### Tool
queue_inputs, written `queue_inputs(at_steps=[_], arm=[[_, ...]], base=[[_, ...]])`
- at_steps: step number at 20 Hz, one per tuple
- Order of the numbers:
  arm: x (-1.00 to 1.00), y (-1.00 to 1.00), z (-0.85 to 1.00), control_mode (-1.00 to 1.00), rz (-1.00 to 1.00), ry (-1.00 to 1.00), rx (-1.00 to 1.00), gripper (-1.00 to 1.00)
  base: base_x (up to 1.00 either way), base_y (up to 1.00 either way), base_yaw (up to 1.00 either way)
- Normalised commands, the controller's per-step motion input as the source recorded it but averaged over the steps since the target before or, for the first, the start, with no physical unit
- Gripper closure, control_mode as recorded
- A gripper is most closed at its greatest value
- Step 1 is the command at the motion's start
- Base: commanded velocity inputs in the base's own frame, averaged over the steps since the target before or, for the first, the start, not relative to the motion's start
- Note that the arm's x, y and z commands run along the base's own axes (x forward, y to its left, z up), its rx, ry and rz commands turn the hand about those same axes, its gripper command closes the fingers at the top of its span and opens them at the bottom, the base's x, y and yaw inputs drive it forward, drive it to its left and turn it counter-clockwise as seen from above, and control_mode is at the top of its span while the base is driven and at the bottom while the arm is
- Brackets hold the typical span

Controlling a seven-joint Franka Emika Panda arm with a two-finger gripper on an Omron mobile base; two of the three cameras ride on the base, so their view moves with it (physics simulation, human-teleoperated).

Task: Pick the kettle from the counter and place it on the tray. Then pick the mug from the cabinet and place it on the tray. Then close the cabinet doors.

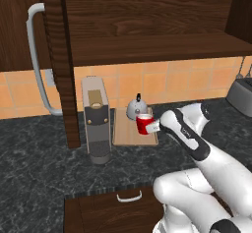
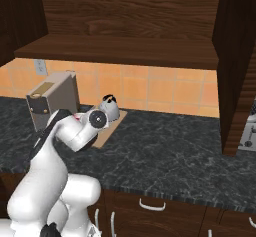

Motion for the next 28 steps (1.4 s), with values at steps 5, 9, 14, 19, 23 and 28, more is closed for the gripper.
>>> queue_inputs(at_steps=[5,9,14,19,23,28], arm=[[0.59,0.00,-0.26,-1.00,0.10,0.01,-0.04,1.00],[0.40,0.02,-0.34,-1.00,0.09,0.04,-0.12,1.00],[0.23,0.02,-0.28,-1.00,0.08,0.01,-0.09,1.00],[0.16,0.00,-0.20,-1.00,0.05,-0.01,-0.01,1.00],[0.19,0.00,-0.23,-1.00,0.04,-0.03,0.00,1.00],[0.06,0.00,-0.22,-1.00,0.03,-0.03,-0.01,1.00]], base=[[0.00,0.00,0.00],[0.00,0.00,0.00],[0.00,0.00,0.00],[0.00,0.00,0.00],[0.00,0.00,0.00],[0.00,0.00,0.00]])
